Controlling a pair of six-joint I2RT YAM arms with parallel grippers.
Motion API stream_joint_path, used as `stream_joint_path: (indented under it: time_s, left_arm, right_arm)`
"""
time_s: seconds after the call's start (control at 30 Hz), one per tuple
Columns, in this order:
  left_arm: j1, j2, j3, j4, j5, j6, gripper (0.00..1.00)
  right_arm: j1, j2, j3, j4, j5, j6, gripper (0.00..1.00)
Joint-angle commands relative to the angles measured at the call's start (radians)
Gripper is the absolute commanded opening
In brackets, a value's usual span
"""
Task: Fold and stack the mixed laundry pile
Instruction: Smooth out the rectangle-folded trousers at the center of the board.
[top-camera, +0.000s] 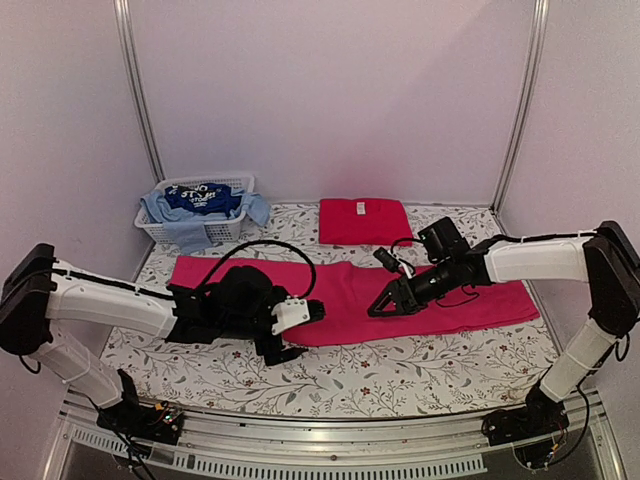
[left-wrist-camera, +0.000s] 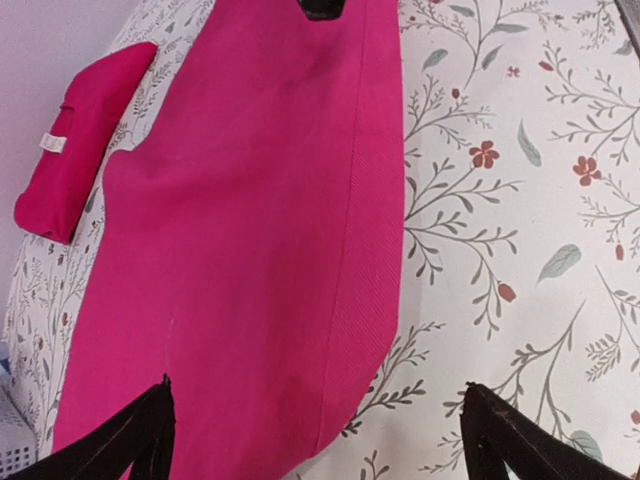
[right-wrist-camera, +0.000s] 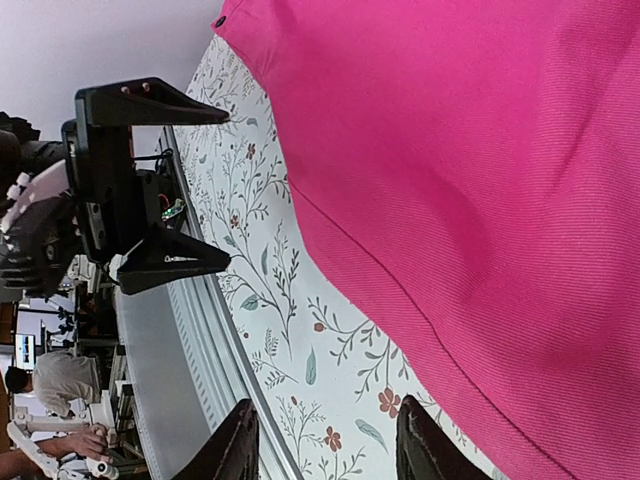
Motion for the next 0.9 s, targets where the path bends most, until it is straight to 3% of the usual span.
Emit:
stream_joint_path:
  time_s: [0.0, 0.27, 0.57, 0.87]
  left_arm:
    - [-0.066, 0.127, 0.018, 0.027, -0.138, 0.031, 1.0]
    - [-0.077, 0.248, 0.095, 0.141, -0.305, 0.075, 0.98]
    - [0.061, 0.187, 0.136, 0.117, -0.2, 0.069, 0.8]
    - [0.157, 0.265, 0.197, 0.123, -0.132, 0.043, 0.78]
  right_arm:
    - [-0.002, -0.062, -0.063, 0.072, -0.01, 0.029, 0.46]
    - [-0.002, -0.153, -0.157, 0.152, 0.049, 0.055, 0.43]
    - [0.043, -0.193, -0.235, 0.314, 0.163, 0.046, 0.51]
    - [0.231, 0.022, -0.081, 0.392, 0.306, -0.053, 0.52]
